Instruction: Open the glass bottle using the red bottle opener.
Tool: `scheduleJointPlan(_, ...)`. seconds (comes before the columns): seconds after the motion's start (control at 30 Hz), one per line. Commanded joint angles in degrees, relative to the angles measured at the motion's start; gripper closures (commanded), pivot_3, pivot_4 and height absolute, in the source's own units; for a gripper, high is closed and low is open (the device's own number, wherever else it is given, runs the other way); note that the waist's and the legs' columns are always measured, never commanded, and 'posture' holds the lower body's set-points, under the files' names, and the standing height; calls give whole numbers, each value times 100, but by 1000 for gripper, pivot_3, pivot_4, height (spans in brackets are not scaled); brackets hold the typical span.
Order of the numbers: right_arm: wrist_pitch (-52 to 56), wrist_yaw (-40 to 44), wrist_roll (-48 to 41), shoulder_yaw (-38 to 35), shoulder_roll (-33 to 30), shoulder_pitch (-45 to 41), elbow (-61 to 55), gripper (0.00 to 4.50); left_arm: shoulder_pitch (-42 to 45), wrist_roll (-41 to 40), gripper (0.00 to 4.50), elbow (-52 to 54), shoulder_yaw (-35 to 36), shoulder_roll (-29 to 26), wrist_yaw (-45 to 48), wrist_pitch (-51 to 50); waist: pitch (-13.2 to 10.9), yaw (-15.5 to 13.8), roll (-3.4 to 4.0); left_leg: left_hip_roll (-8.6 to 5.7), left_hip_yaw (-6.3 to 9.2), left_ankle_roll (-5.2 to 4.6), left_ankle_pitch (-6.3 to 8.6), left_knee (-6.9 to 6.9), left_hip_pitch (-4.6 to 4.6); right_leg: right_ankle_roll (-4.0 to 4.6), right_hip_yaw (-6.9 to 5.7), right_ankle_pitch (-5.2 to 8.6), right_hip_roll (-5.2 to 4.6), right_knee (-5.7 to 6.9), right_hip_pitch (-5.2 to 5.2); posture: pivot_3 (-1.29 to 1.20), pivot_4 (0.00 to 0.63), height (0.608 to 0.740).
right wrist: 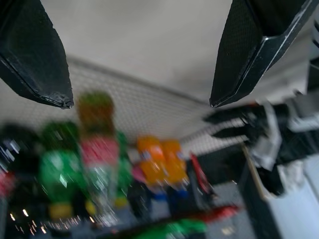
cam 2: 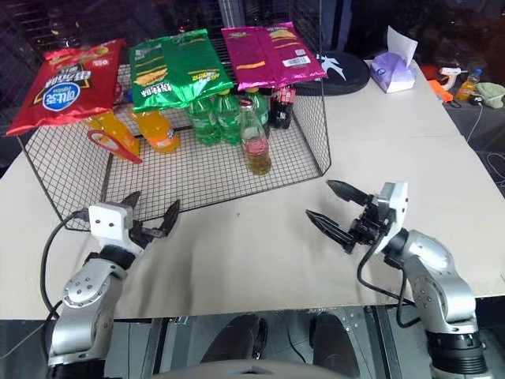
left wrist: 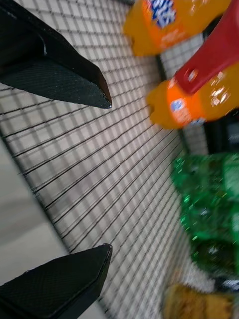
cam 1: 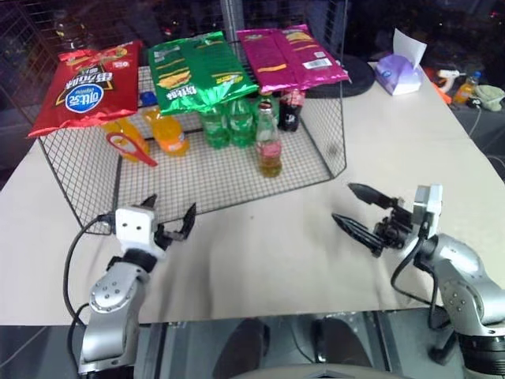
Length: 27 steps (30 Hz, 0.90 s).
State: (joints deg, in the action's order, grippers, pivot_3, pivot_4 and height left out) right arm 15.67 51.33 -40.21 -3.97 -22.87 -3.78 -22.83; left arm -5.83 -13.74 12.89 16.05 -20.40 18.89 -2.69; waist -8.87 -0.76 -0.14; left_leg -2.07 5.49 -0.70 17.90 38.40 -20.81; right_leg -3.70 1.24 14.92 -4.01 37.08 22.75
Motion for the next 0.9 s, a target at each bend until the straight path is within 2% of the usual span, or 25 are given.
scheduleJointPlan(0.03, 26, -172, -63, 66, 19, -126, -397, 96, 213, -96, 0, 74, 247, 35, -190, 110, 2, -1, -3, 0, 1, 0, 0, 0, 0, 0, 0, 0, 0, 0, 0, 0, 150, 740)
scheduleJointPlan(0.47, 90, -237, -138, 188, 30, -129, -396, 96, 1234, 487, 0, -33, 653, -50, -1242, 201, 2, 27, -6, -1, -2, 1, 0, 1, 2, 0, 1, 0, 7, 4, 2, 0, 150, 740)
scheduleJointPlan(0.9, -79, -215, 43, 254, 75, 29, -377, 96, 1772, 522, 0, -515, 668, -194, -1258, 172, 3, 18, -8, -4, -2, 1, -1, 4, 2, 0, 1, 0, 7, 10, 3, 0, 150, 740)
